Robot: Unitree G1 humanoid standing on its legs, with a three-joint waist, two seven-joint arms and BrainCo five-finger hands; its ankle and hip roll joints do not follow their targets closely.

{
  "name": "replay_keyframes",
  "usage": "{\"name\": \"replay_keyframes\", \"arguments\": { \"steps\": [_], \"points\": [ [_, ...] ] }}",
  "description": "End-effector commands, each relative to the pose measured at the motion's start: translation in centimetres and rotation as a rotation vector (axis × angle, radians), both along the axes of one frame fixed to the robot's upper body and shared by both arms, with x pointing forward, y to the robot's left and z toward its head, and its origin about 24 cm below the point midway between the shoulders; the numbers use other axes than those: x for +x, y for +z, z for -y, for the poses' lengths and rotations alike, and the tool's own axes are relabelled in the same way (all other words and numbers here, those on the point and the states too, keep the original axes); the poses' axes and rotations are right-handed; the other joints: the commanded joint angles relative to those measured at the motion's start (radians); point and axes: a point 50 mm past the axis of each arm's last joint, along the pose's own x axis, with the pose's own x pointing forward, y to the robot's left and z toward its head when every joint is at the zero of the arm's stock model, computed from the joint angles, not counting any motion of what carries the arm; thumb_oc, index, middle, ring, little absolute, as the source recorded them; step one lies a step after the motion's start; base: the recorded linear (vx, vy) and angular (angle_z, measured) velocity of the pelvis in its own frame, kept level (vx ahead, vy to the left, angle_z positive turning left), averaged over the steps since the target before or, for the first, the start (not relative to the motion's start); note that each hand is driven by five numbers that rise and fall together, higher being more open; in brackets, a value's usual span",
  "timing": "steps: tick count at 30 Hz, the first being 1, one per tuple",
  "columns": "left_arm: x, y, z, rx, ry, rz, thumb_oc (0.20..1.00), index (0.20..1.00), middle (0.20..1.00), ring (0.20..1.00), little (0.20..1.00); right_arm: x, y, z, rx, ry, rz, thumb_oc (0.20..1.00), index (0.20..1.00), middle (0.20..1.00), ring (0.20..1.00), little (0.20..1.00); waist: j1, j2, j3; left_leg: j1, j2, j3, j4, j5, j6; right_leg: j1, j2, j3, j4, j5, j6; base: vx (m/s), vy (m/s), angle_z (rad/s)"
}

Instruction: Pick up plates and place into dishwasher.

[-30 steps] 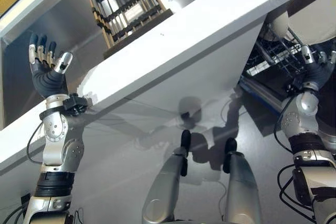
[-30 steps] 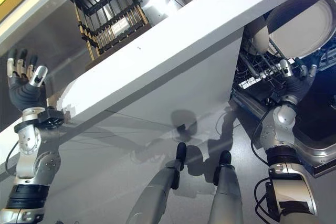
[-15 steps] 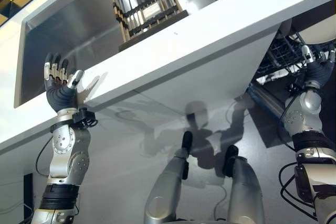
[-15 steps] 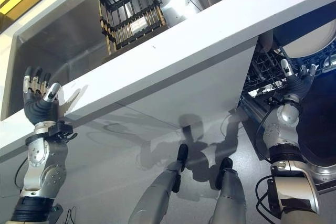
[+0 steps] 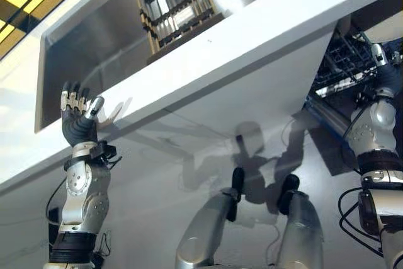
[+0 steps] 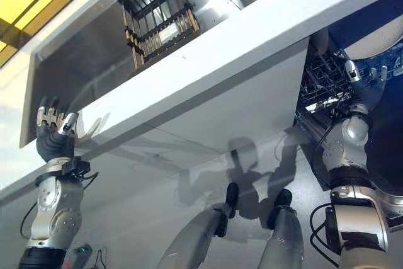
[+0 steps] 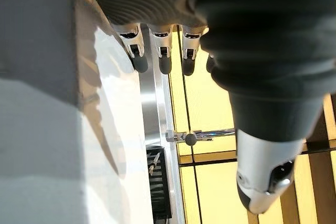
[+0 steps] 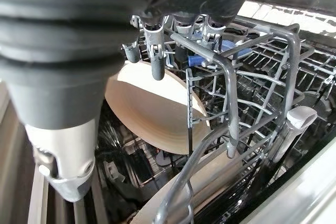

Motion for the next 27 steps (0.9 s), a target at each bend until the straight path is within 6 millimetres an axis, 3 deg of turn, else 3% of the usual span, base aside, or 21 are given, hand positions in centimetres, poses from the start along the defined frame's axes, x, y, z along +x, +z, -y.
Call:
{"name": "replay_keyframes", "arguments": {
  "steps": [1,12,27],
  "points": [
    [-0.7,-1.4,0.7,-0.055,-0.034,-0.049,1.000,1.000,1.000,1.000,1.000,0.8,9.2,-2.7,-0.175,0.015,0.234,1.000,1.000,1.000,1.000,1.000,0.042,-0.005,0.079,-0.031,-0.005,0.039,0.175,0.017,0.056,0.078,0.044,0.081,-0.288,0.199,0.060,-0.03,0.019,0.60],
    [-0.1,-0.8,1.5,-0.057,-0.054,-0.048,1.000,1.000,1.000,1.000,1.000,0.2,7.0,-0.7,-0.090,-0.147,0.137,1.000,1.000,1.000,1.000,1.000,-0.011,-0.006,0.088,-0.035,-0.010,0.085,0.233,-0.019,0.062,0.088,0.050,0.128,-0.319,0.226,0.062,-0.02,0.023,-0.01],
    [0.3,-0.5,1.5,-0.040,-0.044,-0.042,1.000,1.000,1.000,1.000,1.000,-1.2,2.4,0.7,-0.002,-0.258,0.059,1.000,1.000,1.000,1.000,1.000,-0.069,-0.051,0.088,-0.029,0.000,0.143,0.268,-0.063,0.072,0.101,0.049,0.177,-0.347,0.267,0.069,-0.02,0.012,-0.11]
  ]
}}
